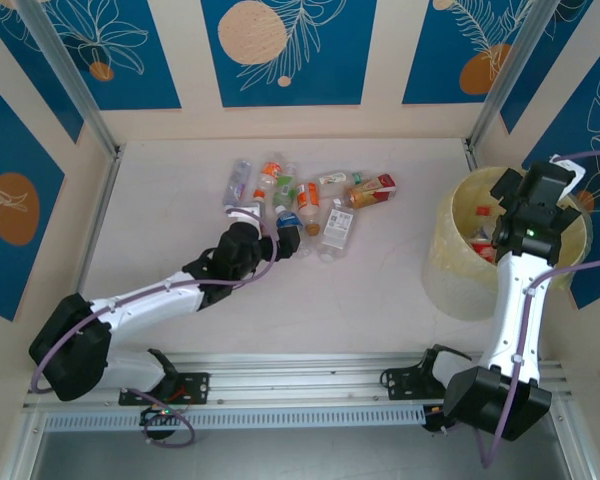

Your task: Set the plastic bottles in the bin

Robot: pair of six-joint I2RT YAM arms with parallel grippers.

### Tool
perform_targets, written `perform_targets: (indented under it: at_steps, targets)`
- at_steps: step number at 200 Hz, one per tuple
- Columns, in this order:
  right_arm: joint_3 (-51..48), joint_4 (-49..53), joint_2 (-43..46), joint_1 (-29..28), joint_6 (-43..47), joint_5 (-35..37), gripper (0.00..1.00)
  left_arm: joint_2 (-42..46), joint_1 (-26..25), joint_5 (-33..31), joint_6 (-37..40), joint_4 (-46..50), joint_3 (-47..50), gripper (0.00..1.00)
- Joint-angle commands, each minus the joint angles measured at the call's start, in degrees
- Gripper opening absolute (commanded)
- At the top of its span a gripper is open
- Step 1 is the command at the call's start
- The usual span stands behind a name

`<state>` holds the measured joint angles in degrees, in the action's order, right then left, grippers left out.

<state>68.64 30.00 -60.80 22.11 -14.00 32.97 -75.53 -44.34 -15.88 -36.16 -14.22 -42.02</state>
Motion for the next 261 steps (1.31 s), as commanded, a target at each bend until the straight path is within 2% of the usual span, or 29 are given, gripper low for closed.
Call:
perform_targets:
  at_steps: [1,28,83,127,169,209,232,261]
  targets:
    - [2.45,0.72,1.9,-1.61,-1.94,-1.08,0.99,-1.02,0.78,0.71,-1.34,1.96,-2.48,1.0]
    - [3.66,1.65,2.34,-3.49,-2.84,-4.42,0.99,-1.94,1.19,0.41,-2.31,4.63,-3.4,1.0]
    - [5.69,0.78,3.66,-8.59,-5.99,-18.42,1.0,-2.83,2.77,-0.27,-5.61,9.45,-4.03,1.0]
    - [9.56,2.23,2.4,-20.73,-2.98,-11.62,0.99,-3.09,4.8,0.58,-7.98,11.09,-3.43,1.0]
    - [13.44,4.37,-1.91,-29.82,-4.53,-23.48,0.99,-3.47,6.8,1.78,-9.55,11.88,-3.16,1.0]
    - [18.58,7.82,-10.59,-42.73,-1.1,-15.57,0.99,-2.48,7.8,2.43,-10.74,12.81,-2.07,1.0]
    - [20.05,9.21,-16.23,-45.93,-2.35,-12.8,0.99,-1.64,8.35,2.35,-11.7,12.55,-1.01,1.0]
    - [18.29,7.84,-23.3,-47.25,-8.87,-13.56,0.99,-0.35,8.79,2.44,-12.66,12.58,0.21,1.0]
